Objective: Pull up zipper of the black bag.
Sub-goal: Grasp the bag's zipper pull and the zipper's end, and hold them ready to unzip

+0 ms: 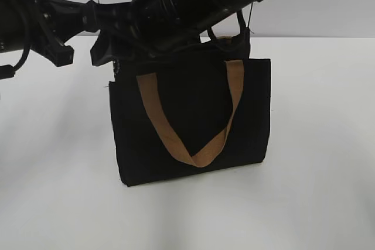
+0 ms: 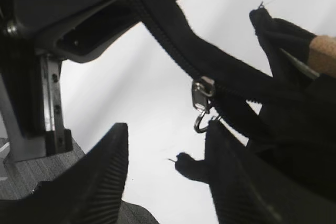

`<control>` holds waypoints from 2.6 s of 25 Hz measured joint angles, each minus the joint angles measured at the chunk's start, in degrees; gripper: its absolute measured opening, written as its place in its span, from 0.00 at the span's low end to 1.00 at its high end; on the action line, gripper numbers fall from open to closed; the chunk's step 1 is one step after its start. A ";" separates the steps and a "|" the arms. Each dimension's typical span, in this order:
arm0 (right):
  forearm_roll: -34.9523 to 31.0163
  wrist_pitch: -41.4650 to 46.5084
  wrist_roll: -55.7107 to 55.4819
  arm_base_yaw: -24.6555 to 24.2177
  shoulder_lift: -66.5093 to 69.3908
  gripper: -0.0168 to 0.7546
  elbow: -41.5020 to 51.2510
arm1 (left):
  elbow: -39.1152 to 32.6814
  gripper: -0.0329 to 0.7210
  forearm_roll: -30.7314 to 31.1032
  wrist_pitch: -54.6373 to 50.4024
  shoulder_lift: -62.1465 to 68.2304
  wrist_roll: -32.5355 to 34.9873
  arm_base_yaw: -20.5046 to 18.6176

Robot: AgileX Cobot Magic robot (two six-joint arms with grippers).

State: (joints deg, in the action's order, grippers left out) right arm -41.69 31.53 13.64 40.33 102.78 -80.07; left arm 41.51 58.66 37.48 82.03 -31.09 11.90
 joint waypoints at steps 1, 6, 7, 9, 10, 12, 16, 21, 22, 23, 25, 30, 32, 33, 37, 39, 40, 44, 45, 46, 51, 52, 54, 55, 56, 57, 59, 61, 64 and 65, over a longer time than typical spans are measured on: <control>0.00 -0.36 -0.93 0.00 0.33 0.47 -0.07 | 0.00 0.07 0.00 0.00 0.00 0.00 0.00; 0.00 -2.46 -4.11 0.00 2.41 0.43 -0.17 | 0.00 0.07 0.00 0.05 0.00 0.00 0.00; 0.00 -2.87 -4.54 0.00 2.83 0.43 -0.20 | 0.00 0.07 0.00 0.05 0.00 0.00 0.00; 0.00 -3.69 -5.21 0.00 3.87 0.42 -0.20 | 0.00 0.07 0.00 0.05 0.00 0.00 0.00; 0.00 -4.26 -5.49 0.00 4.25 0.42 -0.20 | 0.00 0.07 0.00 0.05 0.00 0.00 0.00; 0.00 -5.84 -5.84 0.06 4.58 0.40 -0.20 | 0.00 0.07 0.00 0.05 0.00 0.00 0.00; 0.00 -8.36 -5.99 0.06 4.58 0.09 -0.20 | 0.00 0.07 -0.03 0.05 0.00 0.00 0.00; 0.00 -2.85 -5.32 0.11 4.29 0.00 -0.24 | 0.00 0.07 0.02 0.05 0.00 -0.20 0.00; 0.05 -1.00 -4.44 0.11 3.88 0.00 -0.24 | 0.00 0.07 0.10 -0.06 0.00 -0.64 0.00; 0.05 0.38 -3.64 0.01 3.26 0.00 -0.24 | 0.00 0.07 0.16 -0.13 0.00 -1.02 0.00; 0.05 3.27 -1.83 -0.32 1.87 0.00 -0.24 | 0.00 0.07 0.27 -0.18 0.00 -1.72 0.00; 0.00 8.29 0.25 -3.25 -1.12 0.00 -0.24 | 0.00 0.07 4.21 -0.26 -1.28 -6.49 0.00; 0.00 10.28 0.93 -5.12 -1.59 0.00 -0.37 | 0.00 0.07 9.10 -1.02 -3.00 -10.74 0.00; 0.00 11.21 1.36 -6.05 -1.74 0.00 -0.43 | 0.00 0.07 11.89 -1.61 -3.85 -13.77 0.00; -0.35 14.65 5.32 -7.42 -1.87 0.00 -0.45 | 0.00 0.07 27.07 -2.92 -6.99 -29.22 0.00; -2.41 15.19 9.09 -7.42 -1.87 0.00 -0.74 | 0.00 0.07 34.04 -3.38 -8.76 -37.36 0.00; -3.42 15.29 11.07 -7.42 -1.87 0.00 -1.07 | 0.00 0.07 36.55 -3.84 -9.83 -41.07 0.00; -5.17 14.78 14.46 -7.42 -1.89 0.00 -3.68 | 0.00 0.07 40.89 -4.76 -13.37 -52.76 0.00; -5.12 14.25 14.75 -7.42 -1.89 0.00 -4.05 | 0.00 0.07 41.22 -4.67 -13.76 -54.11 0.00; -4.83 13.72 14.94 -7.42 -1.89 0.00 -4.14 | 0.00 0.07 41.36 -4.65 -13.90 -55.15 -0.06; 0.21 13.08 14.18 -7.42 -0.71 0.00 -4.24 | 0.00 0.07 41.72 -4.65 -13.95 -57.22 -0.09; 1.97 12.92 13.35 -7.62 -0.37 0.00 -4.24 | 0.00 0.07 41.72 -4.65 -13.95 -57.45 -0.09; 5.64 12.92 10.99 -7.85 0.17 0.00 -4.24 | 0.00 0.07 41.80 -4.46 -13.95 -57.85 -0.30; 7.99 13.03 9.82 -7.95 0.17 0.00 -4.24 | 0.00 0.07 41.92 -4.34 -13.89 -57.90 -0.50; 10.53 13.36 8.40 -8.37 0.17 0.00 -4.29 | 0.00 0.07 42.01 -4.34 -13.82 -58.05 -0.64; 12.83 13.68 7.14 -8.87 0.17 0.00 -4.32 | 0.00 0.07 42.05 -4.31 -13.70 -58.05 -0.75; 15.70 14.80 5.69 -9.95 0.17 0.00 -4.54 | 0.00 0.07 42.06 -4.14 -13.30 -58.05 -0.80; 16.94 16.07 5.49 -11.19 0.17 0.00 -4.60 | 0.00 0.07 42.11 -4.00 -12.54 -58.05 -0.81; 18.45 18.26 5.66 -13.22 0.17 0.00 -4.60 | 0.00 0.07 42.11 -4.05 -11.76 -58.07 -0.98; 19.43 19.01 5.72 -14.04 0.17 0.00 -4.60 | 0.00 0.07 42.04 -4.29 -11.47 -58.12 -1.05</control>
State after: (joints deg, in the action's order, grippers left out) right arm -22.26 50.54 19.36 26.28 102.95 -84.67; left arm 41.51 100.69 33.19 70.57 -89.21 10.85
